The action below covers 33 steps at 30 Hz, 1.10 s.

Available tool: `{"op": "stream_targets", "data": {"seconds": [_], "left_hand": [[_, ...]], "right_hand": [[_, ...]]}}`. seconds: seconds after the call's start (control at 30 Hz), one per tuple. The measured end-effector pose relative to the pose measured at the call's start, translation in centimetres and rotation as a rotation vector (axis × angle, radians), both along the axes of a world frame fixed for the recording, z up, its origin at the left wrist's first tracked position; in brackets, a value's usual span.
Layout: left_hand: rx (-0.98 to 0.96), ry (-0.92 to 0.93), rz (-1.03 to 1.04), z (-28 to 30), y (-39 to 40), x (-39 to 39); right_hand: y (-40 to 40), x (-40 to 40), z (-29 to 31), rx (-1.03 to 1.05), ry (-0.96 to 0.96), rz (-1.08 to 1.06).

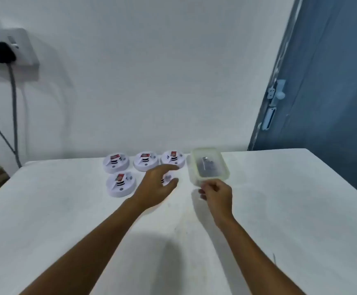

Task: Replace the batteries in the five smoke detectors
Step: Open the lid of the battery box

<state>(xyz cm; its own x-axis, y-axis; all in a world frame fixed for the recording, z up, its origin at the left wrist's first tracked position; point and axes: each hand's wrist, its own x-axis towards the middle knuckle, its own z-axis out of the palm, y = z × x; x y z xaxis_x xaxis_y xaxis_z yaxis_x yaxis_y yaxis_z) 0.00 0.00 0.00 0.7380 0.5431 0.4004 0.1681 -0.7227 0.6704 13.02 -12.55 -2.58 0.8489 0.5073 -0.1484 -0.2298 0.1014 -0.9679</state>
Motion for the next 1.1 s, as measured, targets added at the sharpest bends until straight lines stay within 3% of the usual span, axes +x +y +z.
{"op": "stream_targets", "data": {"seconds": [0.17, 0.3, 0.43, 0.73, 1.0, 1.1], "left_hand": [[0.019, 0.066, 0.015, 1.0, -0.6, 9.1], [0.057, 0.314, 0.001, -0.4, -0.1, 13.6], [0.061, 0.47, -0.043, -1.2, -0.5, 14.4], [0.074, 0.458, -0.05, -1.9, -0.1, 14.3], [0.029, 0.431, -0.023, -3.4, 0.7, 14.4], [0.039, 0.408, -0.031, -3.5, 0.6, 14.3]], "right_hand": [[-0.8, 3.2, -1.2, 0.079, 0.634, -0.084], [-0.6, 4.8, -0.7, 0.159, 0.847, -0.041], [0.2, 5.6, -0.7, 0.188, 0.877, -0.009], [1.6, 5.6, -1.2, 0.115, 0.837, -0.089], [1.9, 5.1, -1.3, 0.1, 0.686, -0.127], [1.3, 5.5, -1.0, -0.004, 0.596, -0.178]]}}
